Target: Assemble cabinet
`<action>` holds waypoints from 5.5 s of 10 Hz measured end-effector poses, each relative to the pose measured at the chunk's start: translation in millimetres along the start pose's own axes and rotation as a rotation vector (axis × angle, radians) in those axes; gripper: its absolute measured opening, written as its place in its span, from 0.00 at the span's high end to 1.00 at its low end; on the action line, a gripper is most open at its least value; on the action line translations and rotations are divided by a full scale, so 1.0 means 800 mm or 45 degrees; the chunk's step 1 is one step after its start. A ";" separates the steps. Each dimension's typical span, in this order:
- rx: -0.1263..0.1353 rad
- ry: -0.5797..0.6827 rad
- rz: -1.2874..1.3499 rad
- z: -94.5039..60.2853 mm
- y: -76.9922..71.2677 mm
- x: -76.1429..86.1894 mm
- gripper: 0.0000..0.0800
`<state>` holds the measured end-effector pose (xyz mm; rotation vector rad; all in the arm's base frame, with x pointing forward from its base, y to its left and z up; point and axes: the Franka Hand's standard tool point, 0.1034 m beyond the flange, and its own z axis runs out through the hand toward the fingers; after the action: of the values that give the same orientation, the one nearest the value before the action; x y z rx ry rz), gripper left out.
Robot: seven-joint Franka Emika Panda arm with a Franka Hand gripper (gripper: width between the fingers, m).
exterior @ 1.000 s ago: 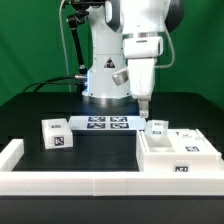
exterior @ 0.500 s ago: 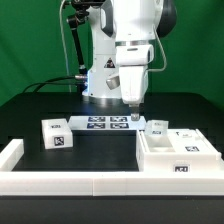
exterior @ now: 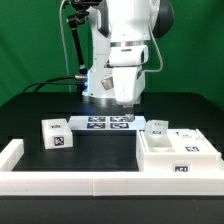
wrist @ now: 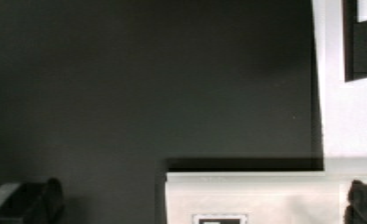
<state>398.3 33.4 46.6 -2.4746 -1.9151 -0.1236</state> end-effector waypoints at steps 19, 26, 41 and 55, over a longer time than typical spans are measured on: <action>0.030 0.060 0.118 0.027 -0.033 0.076 0.00; 0.060 0.063 0.130 0.045 -0.040 0.065 0.50; 0.087 -0.044 0.022 -0.007 -0.005 0.048 0.92; -0.017 0.014 -0.109 -0.012 0.008 0.061 0.91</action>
Offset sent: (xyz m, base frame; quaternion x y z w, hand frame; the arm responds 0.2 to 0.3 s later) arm 0.0000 0.0000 0.0000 0.0000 0.0000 0.0000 1.0000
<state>415.7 78.5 59.5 -2.3952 -2.0235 -0.1508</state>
